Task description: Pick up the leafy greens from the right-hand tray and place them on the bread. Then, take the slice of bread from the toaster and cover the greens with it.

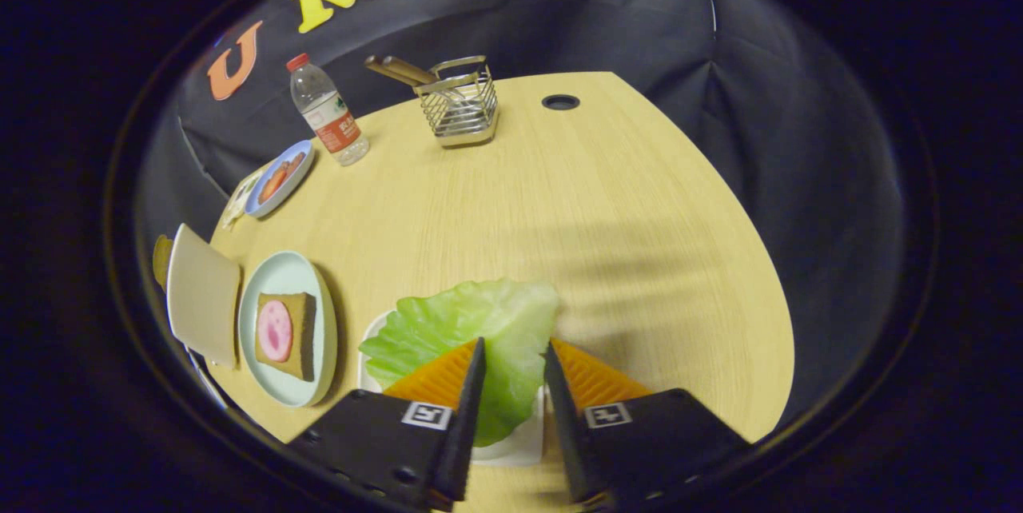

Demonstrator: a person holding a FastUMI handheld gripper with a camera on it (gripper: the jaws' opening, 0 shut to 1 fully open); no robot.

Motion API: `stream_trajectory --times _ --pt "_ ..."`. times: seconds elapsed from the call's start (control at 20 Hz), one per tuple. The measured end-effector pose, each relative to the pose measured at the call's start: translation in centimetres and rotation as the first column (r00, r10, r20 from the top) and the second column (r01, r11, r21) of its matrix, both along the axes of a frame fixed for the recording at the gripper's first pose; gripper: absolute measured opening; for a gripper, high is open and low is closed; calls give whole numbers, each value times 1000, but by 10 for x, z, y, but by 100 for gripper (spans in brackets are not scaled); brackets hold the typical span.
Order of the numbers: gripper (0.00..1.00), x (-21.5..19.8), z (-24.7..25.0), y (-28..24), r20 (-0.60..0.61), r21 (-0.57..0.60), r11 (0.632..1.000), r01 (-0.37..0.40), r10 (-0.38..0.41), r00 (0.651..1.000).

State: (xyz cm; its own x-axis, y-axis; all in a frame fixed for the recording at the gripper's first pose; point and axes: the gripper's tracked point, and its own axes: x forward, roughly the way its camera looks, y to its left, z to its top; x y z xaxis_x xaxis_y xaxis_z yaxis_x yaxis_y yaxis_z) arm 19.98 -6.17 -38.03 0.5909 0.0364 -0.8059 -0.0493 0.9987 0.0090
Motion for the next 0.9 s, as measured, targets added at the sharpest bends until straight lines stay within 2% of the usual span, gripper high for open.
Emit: stream_trajectory --times 0.1,0.2,0.3,0.4,0.45,0.9 --pt "28 0 0 2 14 -20 1000 -7 7 1000" --pt "28 2 -2 -3 23 -68 998 -10 11 1000" --pt "6 0 -1 -4 18 -83 997 -5 7 1000" --pt "6 0 0 -4 31 -101 995 -8 11 999" --pt "0 -4 8 -1 39 -104 994 -16 20 999" --pt "0 -24 60 5 138 -153 987 -52 74 988"
